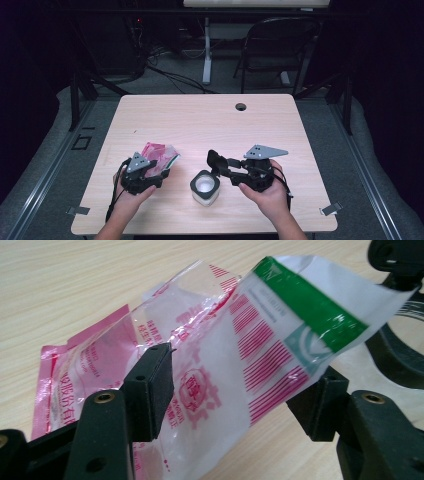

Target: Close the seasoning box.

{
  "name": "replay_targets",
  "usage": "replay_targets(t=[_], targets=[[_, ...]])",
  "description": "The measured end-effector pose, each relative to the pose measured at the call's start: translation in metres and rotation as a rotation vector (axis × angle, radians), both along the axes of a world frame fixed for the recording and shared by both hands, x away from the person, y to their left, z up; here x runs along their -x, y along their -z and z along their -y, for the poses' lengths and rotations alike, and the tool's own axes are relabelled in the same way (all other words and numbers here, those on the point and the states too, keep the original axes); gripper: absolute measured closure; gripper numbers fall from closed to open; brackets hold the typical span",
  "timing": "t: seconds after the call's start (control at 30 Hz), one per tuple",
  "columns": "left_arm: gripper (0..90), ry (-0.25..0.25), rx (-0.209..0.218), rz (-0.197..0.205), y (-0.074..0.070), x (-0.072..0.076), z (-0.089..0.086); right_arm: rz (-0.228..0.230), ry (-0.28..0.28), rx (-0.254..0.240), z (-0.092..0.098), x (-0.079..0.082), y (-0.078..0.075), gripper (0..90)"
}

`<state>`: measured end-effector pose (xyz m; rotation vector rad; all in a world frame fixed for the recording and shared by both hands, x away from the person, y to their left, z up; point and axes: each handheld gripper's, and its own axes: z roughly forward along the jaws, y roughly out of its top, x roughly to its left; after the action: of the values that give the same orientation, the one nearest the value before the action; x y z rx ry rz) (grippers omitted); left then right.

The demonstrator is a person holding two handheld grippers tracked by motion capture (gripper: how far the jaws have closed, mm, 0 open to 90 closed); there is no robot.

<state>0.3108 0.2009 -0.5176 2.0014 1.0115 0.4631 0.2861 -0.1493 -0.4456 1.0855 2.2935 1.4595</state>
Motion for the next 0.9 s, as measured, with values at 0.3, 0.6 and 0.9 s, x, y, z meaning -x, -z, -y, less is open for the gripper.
replay_targets(t=[0.3, 0.6, 0.9], targets=[[39.6, 0.035, 0.001, -0.02, -0.007, 0.003, 0.006, -0.074, 0.012, 0.038, 0.008, -0.005, -0.003, 58.6], [40.8, 0.056, -0.007, -0.034, -0.008, 0.005, 0.011, -0.093, 0.058, 0.048, 0.016, -0.01, -0.002, 57.7], [41.0, 0.083, -0.016, -0.039, -0.007, 0.007, 0.018, -0.099, 0.081, 0.053, 0.016, -0.018, 0.006, 56.0]])
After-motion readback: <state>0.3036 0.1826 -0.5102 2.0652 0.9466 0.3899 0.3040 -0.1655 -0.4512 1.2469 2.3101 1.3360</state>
